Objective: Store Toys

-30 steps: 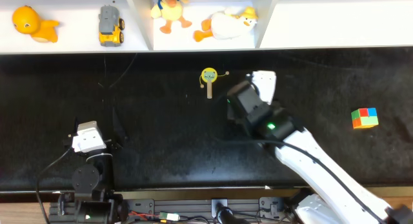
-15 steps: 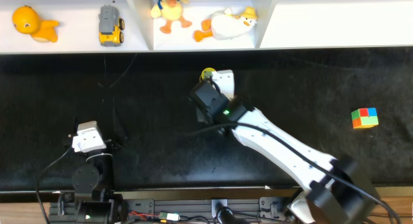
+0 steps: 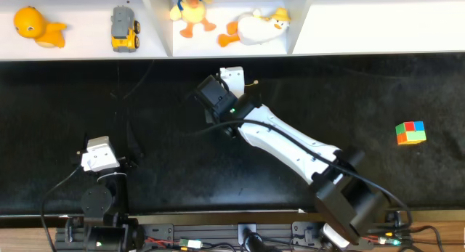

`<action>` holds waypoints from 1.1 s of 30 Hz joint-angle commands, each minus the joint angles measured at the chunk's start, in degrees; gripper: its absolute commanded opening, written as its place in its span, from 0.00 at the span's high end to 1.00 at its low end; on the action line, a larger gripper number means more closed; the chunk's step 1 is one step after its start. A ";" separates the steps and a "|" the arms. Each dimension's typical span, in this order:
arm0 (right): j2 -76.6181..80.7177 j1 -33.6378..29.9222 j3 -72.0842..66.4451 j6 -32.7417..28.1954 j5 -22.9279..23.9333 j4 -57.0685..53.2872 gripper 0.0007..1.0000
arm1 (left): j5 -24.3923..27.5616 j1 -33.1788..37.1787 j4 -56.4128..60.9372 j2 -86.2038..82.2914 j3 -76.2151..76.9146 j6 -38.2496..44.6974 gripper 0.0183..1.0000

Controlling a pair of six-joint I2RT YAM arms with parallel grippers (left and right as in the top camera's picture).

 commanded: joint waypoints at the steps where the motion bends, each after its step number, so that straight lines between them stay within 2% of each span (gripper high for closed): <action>1: 1.79 0.04 1.49 0.26 1.75 0.31 0.02 | -0.28 0.37 -0.04 -0.63 -0.22 1.27 0.00; 5: 2.99 -0.76 1.49 0.31 2.10 1.25 0.07 | -0.28 0.37 -0.04 -0.63 -0.22 1.27 0.00; 11: 3.63 -1.84 1.49 0.24 2.14 4.63 0.06 | -0.28 0.37 -0.04 -0.63 -0.22 1.27 0.00; 16: 4.55 -3.08 1.49 0.26 1.38 6.29 0.09 | -0.28 0.37 -0.04 -0.63 -0.22 1.27 0.00; 29: 8.04 -4.31 1.49 -0.74 -6.05 7.28 0.17 | -0.28 0.37 -0.04 -0.63 -0.22 1.27 0.00; 33: 8.39 -4.31 1.49 -1.57 -6.86 7.28 0.20 | -0.28 0.37 -0.04 -0.63 -0.22 1.27 0.00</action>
